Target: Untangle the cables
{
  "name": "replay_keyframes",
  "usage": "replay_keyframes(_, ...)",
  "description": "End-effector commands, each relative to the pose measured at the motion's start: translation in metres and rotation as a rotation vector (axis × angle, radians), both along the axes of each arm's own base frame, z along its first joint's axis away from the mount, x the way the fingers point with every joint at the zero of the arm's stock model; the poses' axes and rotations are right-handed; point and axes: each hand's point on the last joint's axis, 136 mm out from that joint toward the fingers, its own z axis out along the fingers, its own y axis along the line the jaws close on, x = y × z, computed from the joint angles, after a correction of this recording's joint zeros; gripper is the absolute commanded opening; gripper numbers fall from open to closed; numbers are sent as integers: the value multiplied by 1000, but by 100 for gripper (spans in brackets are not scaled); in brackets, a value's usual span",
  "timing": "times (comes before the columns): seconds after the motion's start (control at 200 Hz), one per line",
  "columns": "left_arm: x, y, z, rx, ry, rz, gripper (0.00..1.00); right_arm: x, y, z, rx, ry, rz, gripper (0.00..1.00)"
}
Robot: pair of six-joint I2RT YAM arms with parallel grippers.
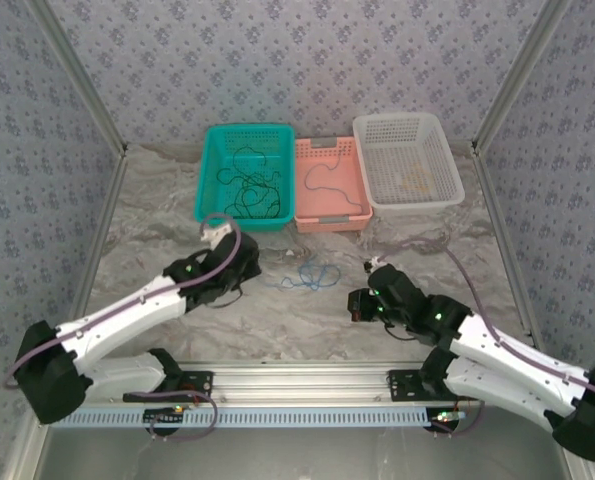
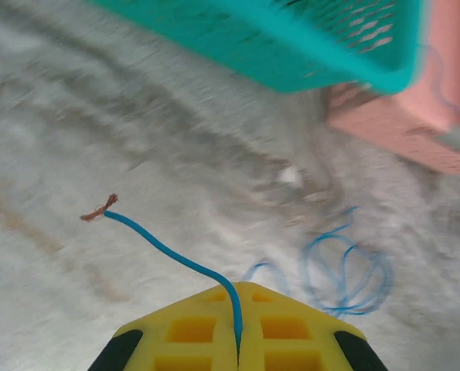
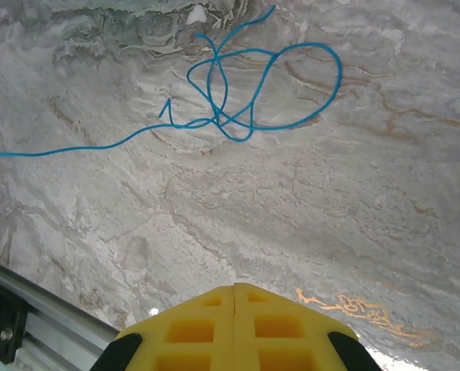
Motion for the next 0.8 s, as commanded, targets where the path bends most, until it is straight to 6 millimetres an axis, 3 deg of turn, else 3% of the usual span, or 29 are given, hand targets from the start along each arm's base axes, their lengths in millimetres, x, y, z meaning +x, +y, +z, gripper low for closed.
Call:
replay_keyframes(0.0, 35, -48, 70, -36, -155, -174, 0, 24, 3, 39, 25, -94, -102, 0)
replay_keyframes(0.105, 64, -79, 96, -33, -183, -268, 0, 36, 2, 53, 3, -127, -142, 0)
replay_keyframes(0.245, 88, -121, 139, -98, -258, -404, 0, 46, -18, 64, -45, -174, -221, 0)
replay_keyframes(0.315, 99, -134, 164, -130, -306, -430, 0, 50, -29, 68, -33, -188, -255, 0)
replay_keyframes(0.415, 126, -142, 182, -121, -324, -425, 0, 56, -48, 74, -16, -198, -307, 0)
replay_keyframes(0.595, 176, -159, 191, -54, -368, -437, 0, 53, -80, 94, -2, -249, -368, 0)
replay_keyframes(0.799, 232, -156, 174, 95, -359, -446, 0, 40, -103, 103, -19, -275, -388, 0)
